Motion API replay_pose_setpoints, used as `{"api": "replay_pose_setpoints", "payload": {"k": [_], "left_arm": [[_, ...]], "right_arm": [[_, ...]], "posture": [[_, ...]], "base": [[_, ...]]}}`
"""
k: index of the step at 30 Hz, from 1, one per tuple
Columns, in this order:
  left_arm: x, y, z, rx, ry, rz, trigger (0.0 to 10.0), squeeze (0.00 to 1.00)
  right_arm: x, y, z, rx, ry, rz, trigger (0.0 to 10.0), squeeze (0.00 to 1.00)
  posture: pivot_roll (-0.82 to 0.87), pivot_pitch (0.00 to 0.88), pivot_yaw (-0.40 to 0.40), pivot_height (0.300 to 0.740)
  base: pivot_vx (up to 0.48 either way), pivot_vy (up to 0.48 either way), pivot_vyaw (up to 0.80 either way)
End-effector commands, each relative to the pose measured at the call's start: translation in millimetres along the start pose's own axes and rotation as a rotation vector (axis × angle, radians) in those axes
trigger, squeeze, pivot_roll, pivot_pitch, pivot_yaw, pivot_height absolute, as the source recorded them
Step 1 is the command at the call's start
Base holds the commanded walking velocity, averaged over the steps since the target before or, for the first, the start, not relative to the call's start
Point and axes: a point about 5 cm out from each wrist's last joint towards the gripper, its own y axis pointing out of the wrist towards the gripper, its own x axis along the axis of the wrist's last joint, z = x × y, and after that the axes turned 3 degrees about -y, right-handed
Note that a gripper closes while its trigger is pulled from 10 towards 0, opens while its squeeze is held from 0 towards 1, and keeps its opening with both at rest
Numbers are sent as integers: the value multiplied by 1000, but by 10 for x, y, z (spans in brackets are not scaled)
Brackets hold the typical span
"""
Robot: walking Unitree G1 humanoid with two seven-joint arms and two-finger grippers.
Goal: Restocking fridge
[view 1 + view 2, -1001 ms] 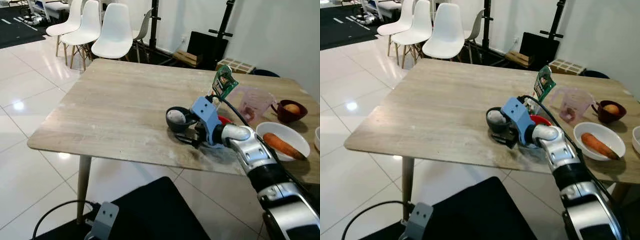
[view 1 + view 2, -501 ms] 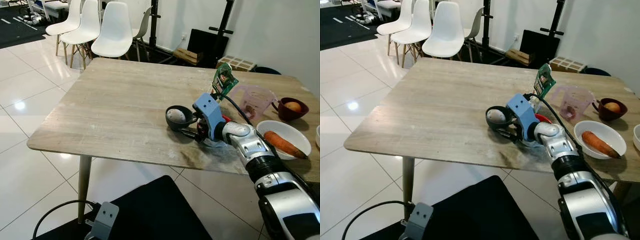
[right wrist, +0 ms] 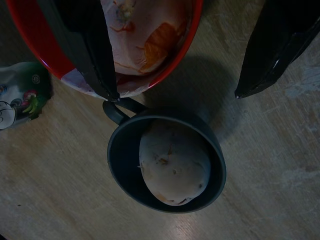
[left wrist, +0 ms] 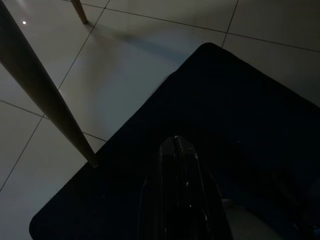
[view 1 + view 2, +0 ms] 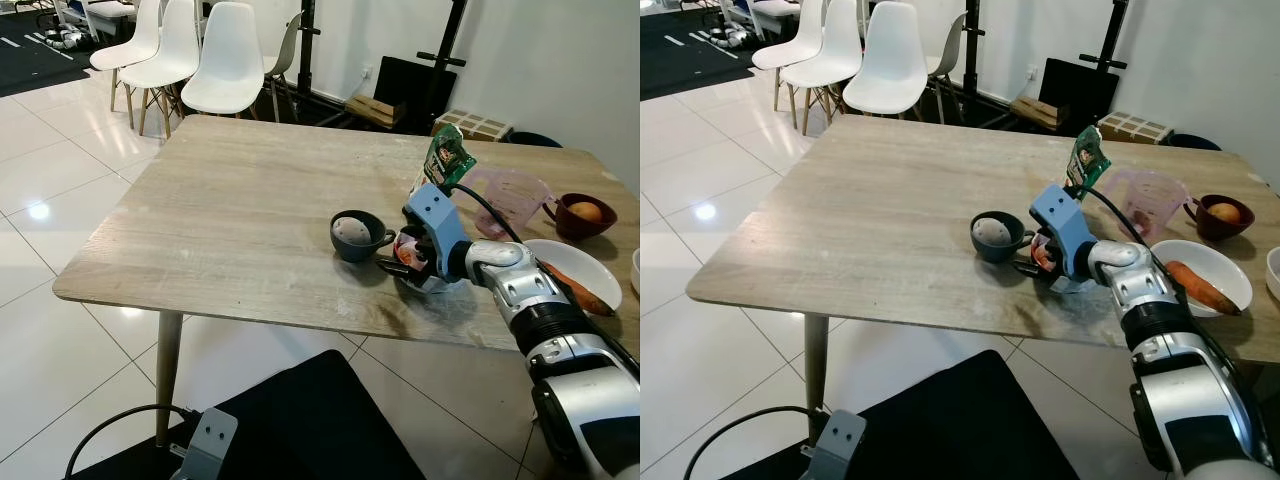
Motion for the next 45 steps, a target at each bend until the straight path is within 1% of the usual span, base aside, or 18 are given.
{"api": "replay_pose_setpoints", "payload": {"k": [1,6,8,14,17,21,24,28,32,34,36,37,39,40,42,43,44,45], "left_arm": [[-4,0,-31,-17,2,5,10000,0],[0,1,-29,-19,5,4,10000,0],[3,3,-26,-19,6,3,10000,0],[5,4,-26,-20,6,3,10000,0],[1,3,-27,-26,9,6,10000,0],[5,5,-26,-29,11,6,10000,0],[7,6,-24,-29,12,6,10000,0],[6,7,-20,-30,12,8,10000,0],[10,7,-20,-26,4,5,10000,0],[65,16,-28,-28,-19,-35,10000,0],[87,20,-30,-30,-25,-51,10000,0],[135,28,-41,-43,-27,-81,10000,0],[324,52,-116,-135,-9,-188,10000,0],[475,59,-172,-205,22,-263,10000,0],[607,60,-215,-265,50,-318,10000,0],[607,60,-215,-265,50,-318,10000,0],[777,35,-269,-362,81,-382,10000,0],[822,24,-285,-392,90,-399,10000,0]], "right_arm": [[-19,-79,-75,-8,29,-4,10000,0],[-25,-104,-99,-6,26,-5,10000,0],[-50,-176,-128,28,20,-8,10000,0],[-81,-265,-150,82,17,-9,10000,0],[-117,-350,-151,150,-27,14,10000,0],[-141,-400,-153,193,-53,34,10000,0],[-151,-411,-151,206,-68,48,10000,0],[-180,-366,-92,234,-164,106,10000,0],[-182,-314,-51,228,-209,122,10000,0],[-175,-272,-20,226,-218,116,10000,0],[-173,-266,-16,227,-219,113,10000,0],[-170,-260,-11,228,-222,112,10000,0],[-168,-254,-4,237,-229,116,10000,0],[-168,-251,1,243,-238,119,10000,0],[-171,-245,6,246,-244,123,10000,0],[-171,-245,6,246,-244,123,10000,0],[-179,-237,22,259,-253,129,10000,0],[-183,-235,28,263,-255,131,10000,0]], "posture": [[-55,49,-63,700],[-56,48,-62,700],[-55,49,-61,700],[-55,49,-61,700],[-57,49,-57,700],[-58,49,-56,700],[-58,50,-55,700],[-56,50,-57,700],[-54,50,-59,700],[-55,52,-62,700],[-55,52,-62,700],[-56,52,-63,700],[-57,53,-63,700],[-56,54,-65,700],[-56,54,-65,700],[-56,54,-65,700],[-57,53,-65,700],[-57,53,-65,700]], "base": [[0,0,0],[0,0,0],[0,0,0],[0,0,0],[0,0,0],[0,0,0],[0,0,0],[0,0,0],[0,0,0],[0,0,0],[0,0,0],[0,0,0],[0,0,0],[0,0,0],[0,0,0],[0,0,0],[0,0,0],[0,0,0]]}}
